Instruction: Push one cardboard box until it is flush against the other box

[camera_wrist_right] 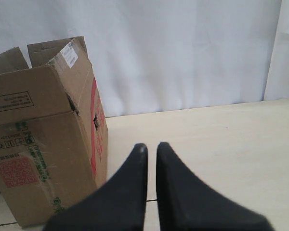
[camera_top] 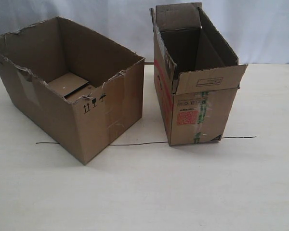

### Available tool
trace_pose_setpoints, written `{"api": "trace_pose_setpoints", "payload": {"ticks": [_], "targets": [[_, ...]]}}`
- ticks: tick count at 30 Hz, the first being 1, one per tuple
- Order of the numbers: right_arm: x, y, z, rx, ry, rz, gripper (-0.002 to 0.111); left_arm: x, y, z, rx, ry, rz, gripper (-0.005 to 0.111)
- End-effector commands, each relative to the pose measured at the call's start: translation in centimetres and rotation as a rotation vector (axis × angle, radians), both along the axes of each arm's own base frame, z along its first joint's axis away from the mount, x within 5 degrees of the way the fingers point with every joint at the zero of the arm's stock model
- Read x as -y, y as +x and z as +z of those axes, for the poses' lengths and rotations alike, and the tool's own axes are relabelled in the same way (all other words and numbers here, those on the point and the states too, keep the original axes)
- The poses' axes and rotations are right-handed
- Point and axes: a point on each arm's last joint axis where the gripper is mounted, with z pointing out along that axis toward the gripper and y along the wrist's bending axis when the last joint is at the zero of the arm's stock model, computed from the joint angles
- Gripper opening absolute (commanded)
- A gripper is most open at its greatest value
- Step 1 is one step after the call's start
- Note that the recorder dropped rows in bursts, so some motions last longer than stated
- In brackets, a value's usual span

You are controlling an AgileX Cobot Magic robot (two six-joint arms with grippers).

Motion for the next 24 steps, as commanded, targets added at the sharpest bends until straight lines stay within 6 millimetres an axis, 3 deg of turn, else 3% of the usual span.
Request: {"api": "trace_pose_setpoints", "payload": {"ticks": [1, 4, 12, 20, 24], "targets": [[0.0, 0.0, -0.2, -0.004, 0.004, -0.002, 0.005, -1.6, -0.7, 0.9, 0.155, -0.137, 0.151, 0.0], [0.0, 0.0, -0.2, -0.004, 0.004, -0.002, 0.005, -2.1, -1.1, 1.3, 0.204, -0.141, 0.203, 0.0], [0.0, 0.0, -0.2, -0.004, 0.004, -0.002, 0.005, -1.2, 0.1, 2.8, 0.086, -0.078, 0.118, 0.0], [0.0, 0.0, -0.2, -0.004, 0.004, -0.002, 0.005, -0.8, 4.2, 5.7, -0.135, 0.092, 0.11, 0.0], [0.0, 0.0, -0.2, -0.004, 0.004, -0.002, 0.005, -0.8, 7.1, 7.0, -0.243, 0.267, 0.13, 0.0]]}}
